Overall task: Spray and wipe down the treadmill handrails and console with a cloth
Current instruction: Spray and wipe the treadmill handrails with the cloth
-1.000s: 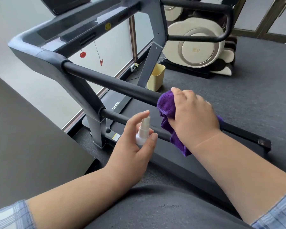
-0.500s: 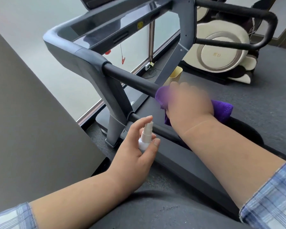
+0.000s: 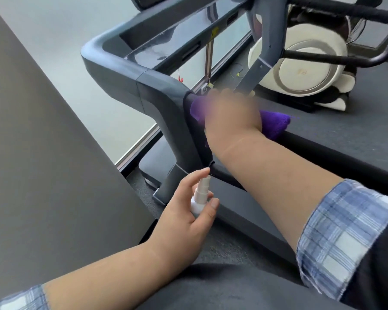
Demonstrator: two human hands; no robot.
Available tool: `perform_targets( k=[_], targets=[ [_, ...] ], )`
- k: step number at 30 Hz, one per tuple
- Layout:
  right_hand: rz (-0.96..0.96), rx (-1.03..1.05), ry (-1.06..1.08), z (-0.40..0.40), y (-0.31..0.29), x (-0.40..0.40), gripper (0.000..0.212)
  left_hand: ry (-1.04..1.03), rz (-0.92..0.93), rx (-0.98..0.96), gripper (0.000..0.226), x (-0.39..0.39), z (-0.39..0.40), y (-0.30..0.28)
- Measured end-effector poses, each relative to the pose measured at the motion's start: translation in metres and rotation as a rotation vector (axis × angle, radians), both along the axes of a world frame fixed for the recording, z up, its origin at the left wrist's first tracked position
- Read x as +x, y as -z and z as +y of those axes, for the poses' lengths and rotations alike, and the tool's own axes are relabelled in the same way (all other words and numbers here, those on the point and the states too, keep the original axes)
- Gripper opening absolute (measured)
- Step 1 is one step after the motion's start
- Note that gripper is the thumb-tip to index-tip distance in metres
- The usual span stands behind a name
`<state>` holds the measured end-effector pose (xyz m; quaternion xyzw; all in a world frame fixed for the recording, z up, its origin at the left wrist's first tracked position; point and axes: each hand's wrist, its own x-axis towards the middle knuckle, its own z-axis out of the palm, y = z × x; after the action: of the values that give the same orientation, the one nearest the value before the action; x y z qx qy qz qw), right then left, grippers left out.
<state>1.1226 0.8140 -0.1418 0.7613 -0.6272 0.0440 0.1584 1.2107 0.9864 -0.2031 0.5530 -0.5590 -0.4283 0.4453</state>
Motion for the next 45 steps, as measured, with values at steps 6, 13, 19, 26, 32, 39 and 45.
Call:
perform_targets(
  k=[6,13,19,26,32,39,45],
  targets=[
    [-0.023,0.008,-0.047,-0.008,-0.004,0.021,0.038,0.048,-0.002,-0.006,0.054,0.019,-0.008,-0.010],
    [-0.063,0.104,-0.016,0.015,-0.010,-0.033,0.064,0.128,-0.007,-0.061,0.058,0.025,-0.014,-0.015],
    [0.034,0.051,0.087,0.010,-0.005,-0.019,0.052,0.083,-0.003,-0.088,0.058,0.043,-0.022,-0.012],
    [0.023,0.091,0.129,-0.014,-0.003,0.009,0.044,0.088,-0.018,-0.103,0.058,0.044,-0.021,-0.017],
    [-0.033,0.056,0.036,0.005,-0.006,-0.006,0.057,0.166,-0.031,-0.119,0.056,0.027,-0.016,-0.020],
    [-0.004,-0.042,0.053,0.025,0.003,-0.042,0.056,0.258,-0.026,-0.133,0.055,-0.005,-0.010,-0.017],
    [-0.033,-0.049,0.067,0.047,0.006,-0.087,0.061,0.271,-0.029,-0.116,0.045,-0.035,-0.002,-0.020]
  ],
)
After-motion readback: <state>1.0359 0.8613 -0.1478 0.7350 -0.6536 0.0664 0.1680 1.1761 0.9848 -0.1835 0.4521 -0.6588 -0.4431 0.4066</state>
